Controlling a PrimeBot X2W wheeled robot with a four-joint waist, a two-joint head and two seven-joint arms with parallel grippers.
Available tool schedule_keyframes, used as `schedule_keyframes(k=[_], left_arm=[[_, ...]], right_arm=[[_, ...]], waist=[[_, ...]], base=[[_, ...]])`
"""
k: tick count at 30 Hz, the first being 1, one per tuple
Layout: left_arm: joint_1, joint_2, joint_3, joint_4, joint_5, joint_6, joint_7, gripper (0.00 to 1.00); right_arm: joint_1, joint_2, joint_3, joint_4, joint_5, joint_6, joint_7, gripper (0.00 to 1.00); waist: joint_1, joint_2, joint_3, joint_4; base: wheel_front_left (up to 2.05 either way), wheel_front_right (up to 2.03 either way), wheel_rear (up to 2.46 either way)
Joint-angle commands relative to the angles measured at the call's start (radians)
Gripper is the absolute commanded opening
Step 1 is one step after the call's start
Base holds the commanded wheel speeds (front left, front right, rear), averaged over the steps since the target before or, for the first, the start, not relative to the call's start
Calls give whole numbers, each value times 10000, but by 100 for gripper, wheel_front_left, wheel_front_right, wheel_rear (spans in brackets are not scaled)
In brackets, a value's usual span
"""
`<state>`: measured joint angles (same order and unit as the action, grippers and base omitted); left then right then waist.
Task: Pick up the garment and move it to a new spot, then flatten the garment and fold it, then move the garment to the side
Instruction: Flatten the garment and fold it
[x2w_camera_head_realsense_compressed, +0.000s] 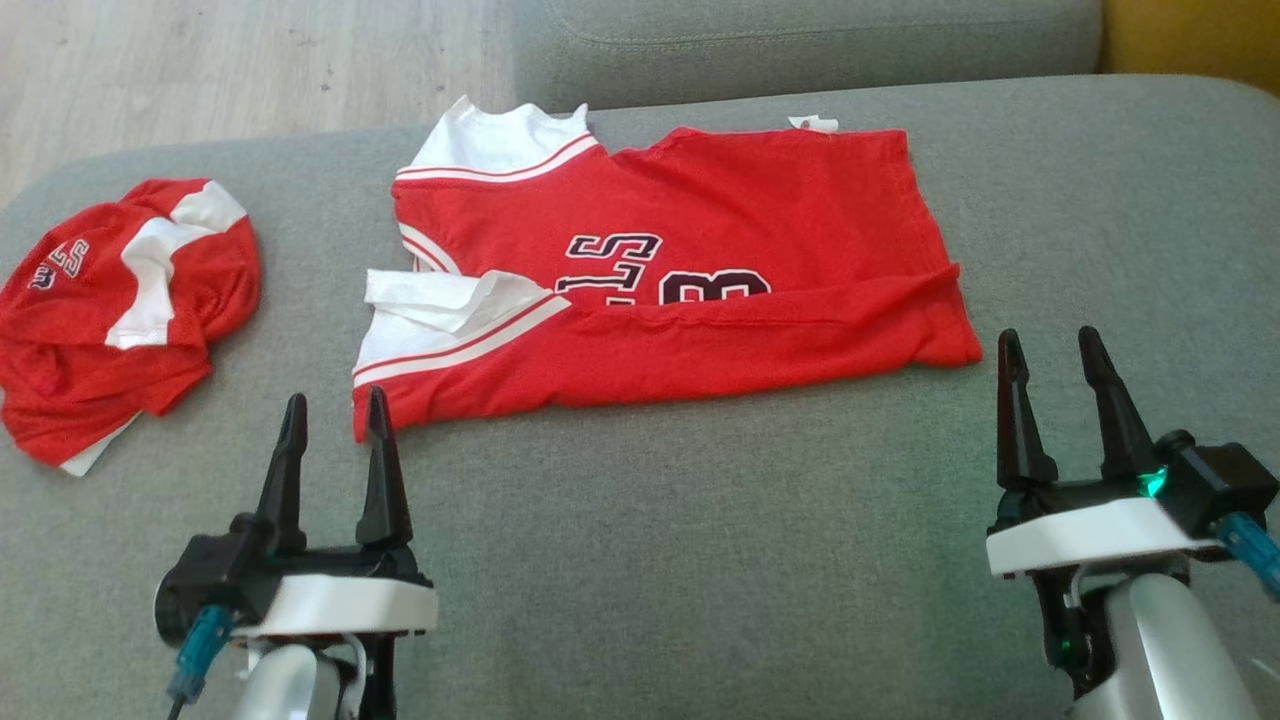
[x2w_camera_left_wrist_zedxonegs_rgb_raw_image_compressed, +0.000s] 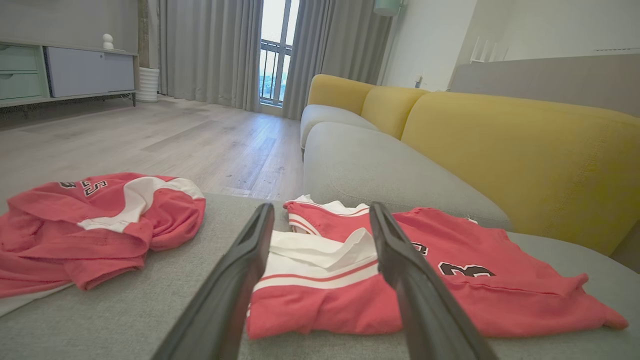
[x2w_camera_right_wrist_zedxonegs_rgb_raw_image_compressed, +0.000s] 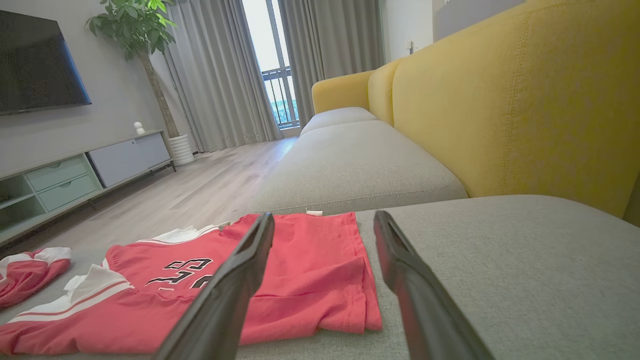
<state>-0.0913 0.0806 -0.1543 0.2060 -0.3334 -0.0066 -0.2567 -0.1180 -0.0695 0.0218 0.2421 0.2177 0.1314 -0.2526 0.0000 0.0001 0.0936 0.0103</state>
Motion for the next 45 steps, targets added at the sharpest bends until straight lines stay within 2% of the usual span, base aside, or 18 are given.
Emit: schedule_keyframes(k=[1,4,7,10,17,22,23,25,29,34,35,36,40,45], left_arm=[[-275,-6,497,-204,142,-110,-50,100],[-447,-77,552,291,378,-316,-50,100],[-686,-101,555,745,500,-327,-50,100],[-1159,-105,474,1693,647,-199,-19,100],[-2425,49,410,3481,726,-1,768,100],[-3066,354,642,4427,791,476,966,100],[-3265,479,710,4782,853,719,1046,100],[-3429,585,691,5070,925,826,1098,100],[-3674,638,595,5566,889,715,1344,100],[-3912,614,384,6262,751,323,2106,100],[-3958,602,355,6344,708,229,2213,78],[-3999,591,313,6397,680,125,2270,2],[-4070,457,263,6271,493,-231,1872,0],[-4114,383,132,5583,557,-411,598,0]], right_arm=[[-295,83,170,-404,-82,-7,-90,100],[-384,126,121,-481,-99,-7,-91,100],[-458,143,128,-507,-114,-7,-91,100],[-552,161,156,-429,42,-7,-91,100],[-798,179,119,-449,260,-7,-91,100],[-931,187,191,-579,225,-7,-91,100],[-964,188,220,-612,236,-7,-91,100],[-1003,190,274,-637,279,-7,-91,100],[-1067,191,333,-702,364,-7,-91,100],[-1115,191,478,-802,435,-7,-91,100],[-1129,191,486,-784,447,-7,-91,100],[-1148,192,488,-735,454,-7,-91,100],[-1290,192,440,-349,359,-7,-91,100],[-1680,192,-19,1196,99,-7,326,100]], waist=[[0,-1,32,-37],[0,-1,132,-94],[0,-1,238,-137],[0,-1,449,-208],[0,-1,1015,-360],[0,-1,1286,-528],[0,-1,1370,-585],[0,-1,1444,-640],[0,-1,1584,-700],[0,-1,1675,-734],[0,-1,1679,-731],[0,-1,1675,-724],[0,-1,1562,-618],[0,-1,1414,-366]], base=[[0,0,0],[0,0,0],[0,0,0],[0,0,0],[0,0,0],[0,0,0],[0,0,0],[0,0,0],[0,0,0],[0,0,0],[0,0,0],[0,0,0],[0,0,0],[0,0,0]])
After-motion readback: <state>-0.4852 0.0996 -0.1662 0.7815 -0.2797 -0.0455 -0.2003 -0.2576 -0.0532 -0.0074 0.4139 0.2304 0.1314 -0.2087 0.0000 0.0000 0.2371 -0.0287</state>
